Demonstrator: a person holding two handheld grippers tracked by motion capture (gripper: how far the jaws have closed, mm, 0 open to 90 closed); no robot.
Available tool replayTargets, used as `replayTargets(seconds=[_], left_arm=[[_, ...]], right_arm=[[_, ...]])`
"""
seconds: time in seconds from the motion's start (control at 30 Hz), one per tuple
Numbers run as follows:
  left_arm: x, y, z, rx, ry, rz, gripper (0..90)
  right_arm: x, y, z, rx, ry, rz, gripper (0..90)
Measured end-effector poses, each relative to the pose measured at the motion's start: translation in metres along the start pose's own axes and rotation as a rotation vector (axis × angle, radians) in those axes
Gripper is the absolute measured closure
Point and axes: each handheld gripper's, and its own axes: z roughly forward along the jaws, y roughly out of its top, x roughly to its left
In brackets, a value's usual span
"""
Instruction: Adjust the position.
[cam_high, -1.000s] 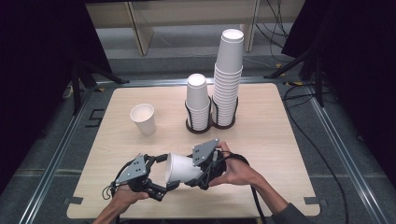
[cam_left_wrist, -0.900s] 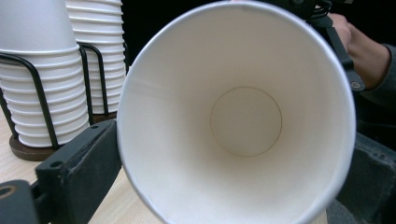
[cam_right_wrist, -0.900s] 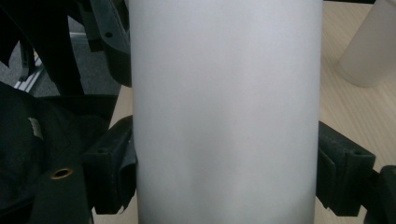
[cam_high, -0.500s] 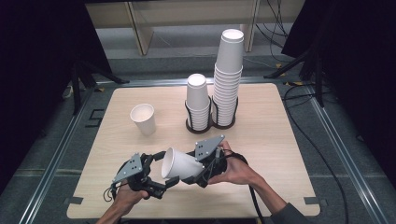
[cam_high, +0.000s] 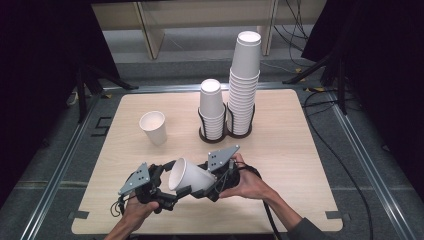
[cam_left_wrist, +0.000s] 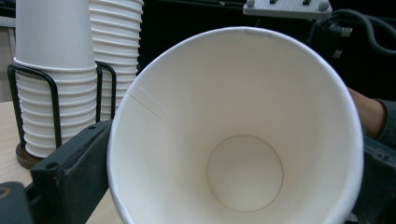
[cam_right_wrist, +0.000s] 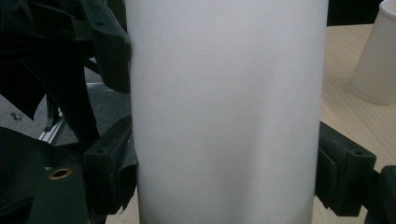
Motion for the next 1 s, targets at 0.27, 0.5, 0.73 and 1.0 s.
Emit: replayTargets(seconds=[0.27,0.5,0.73,1.0], left_arm=[[-0.0008,0.0028,-0.0010,-0.016,0.001,0.008,5.6],[-0.0020,0.0056,-0.0010,0.000,-0.004,0.031,9.3],[-0.0032,0.0064,-0.0006,0.015,-0.003,0.073,10.1],[-0.0027,0.0038,-0.0002,-0.018,0.019,0.057,2.9]], right_arm=[[-0.0005,-0.0031,0.0036,-0.026,-0.004,0.000,21.1],[0.0006,-0.0043,0.0064,-0.001,-0.005,0.005,20.3],[0.0018,-0.0045,0.0087,0.027,-0.023,-0.015,20.7],[0.0025,-0.0025,0.0041,-0.033,-0.025,-0.028,21.6]])
